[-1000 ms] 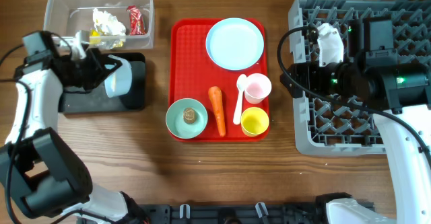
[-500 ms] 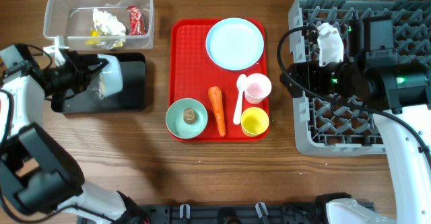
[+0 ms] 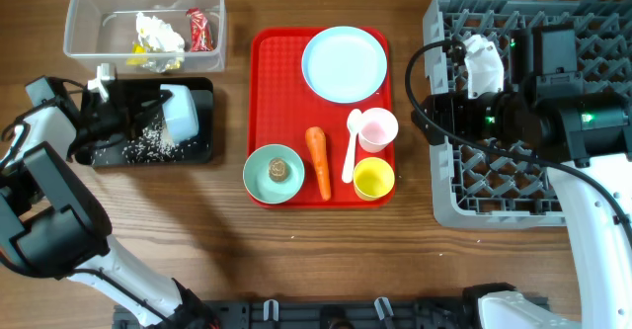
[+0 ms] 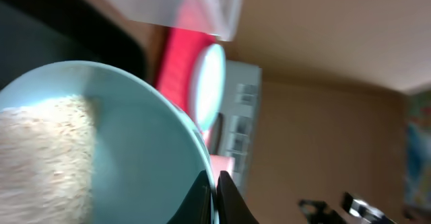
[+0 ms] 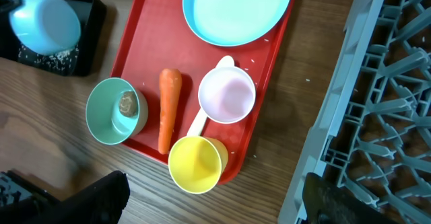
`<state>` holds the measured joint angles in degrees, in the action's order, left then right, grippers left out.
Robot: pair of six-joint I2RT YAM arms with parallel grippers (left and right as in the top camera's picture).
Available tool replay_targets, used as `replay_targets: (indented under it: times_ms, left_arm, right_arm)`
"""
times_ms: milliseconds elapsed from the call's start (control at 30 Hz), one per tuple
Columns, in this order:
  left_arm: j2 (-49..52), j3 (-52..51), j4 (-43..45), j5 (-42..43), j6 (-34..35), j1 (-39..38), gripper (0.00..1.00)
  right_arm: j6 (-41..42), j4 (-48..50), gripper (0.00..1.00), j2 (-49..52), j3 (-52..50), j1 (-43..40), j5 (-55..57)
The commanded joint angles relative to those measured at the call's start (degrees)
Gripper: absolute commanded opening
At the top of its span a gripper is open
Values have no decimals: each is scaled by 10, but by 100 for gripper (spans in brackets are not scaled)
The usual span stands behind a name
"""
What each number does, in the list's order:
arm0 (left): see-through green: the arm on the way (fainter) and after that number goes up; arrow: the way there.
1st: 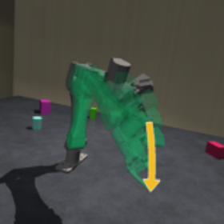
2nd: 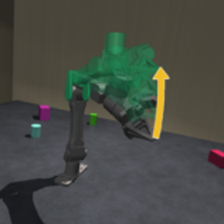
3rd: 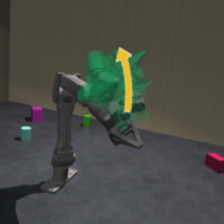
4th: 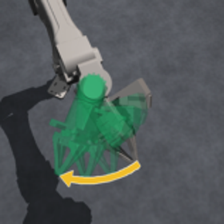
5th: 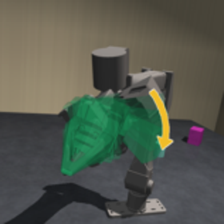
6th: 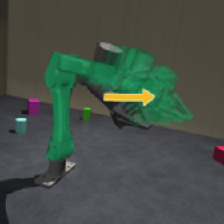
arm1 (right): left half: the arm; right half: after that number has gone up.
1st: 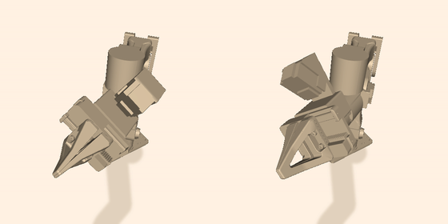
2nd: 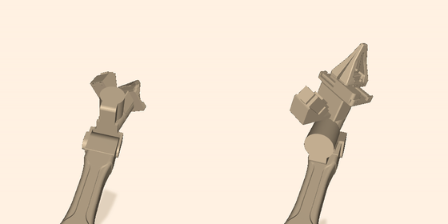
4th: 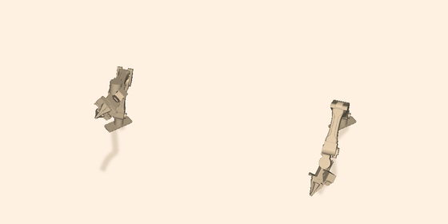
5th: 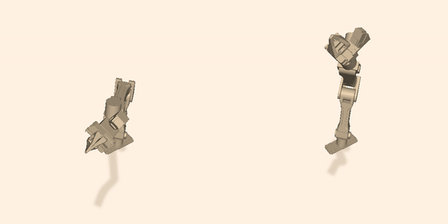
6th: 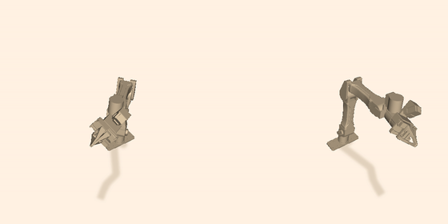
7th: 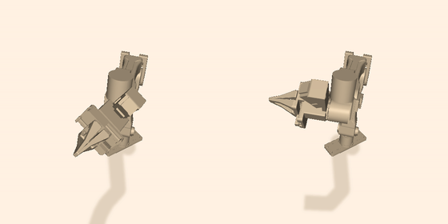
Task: Sort waste into correct bins and load items into the dishwasher rack
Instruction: 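Carry the bowl over the black tray and tip the rice out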
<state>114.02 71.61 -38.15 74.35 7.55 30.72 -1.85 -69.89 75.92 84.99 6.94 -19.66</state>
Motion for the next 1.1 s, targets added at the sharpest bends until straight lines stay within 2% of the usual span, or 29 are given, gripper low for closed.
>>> replay_targets:
  times_ms: [0, 200, 1067]
  left_arm:
    - [2, -1, 7, 129, -11, 5, 4]
    - [2, -1, 11, 160, -11, 7, 4]
    - [2, -2, 11, 160, 19, 8, 4]
  right_arm:
    - [-12, -1, 85, 8, -3, 2, 8]
    - [-12, -2, 85, 8, -3, 2, 8]
    - [-12, -3, 85, 8, -3, 2, 8]
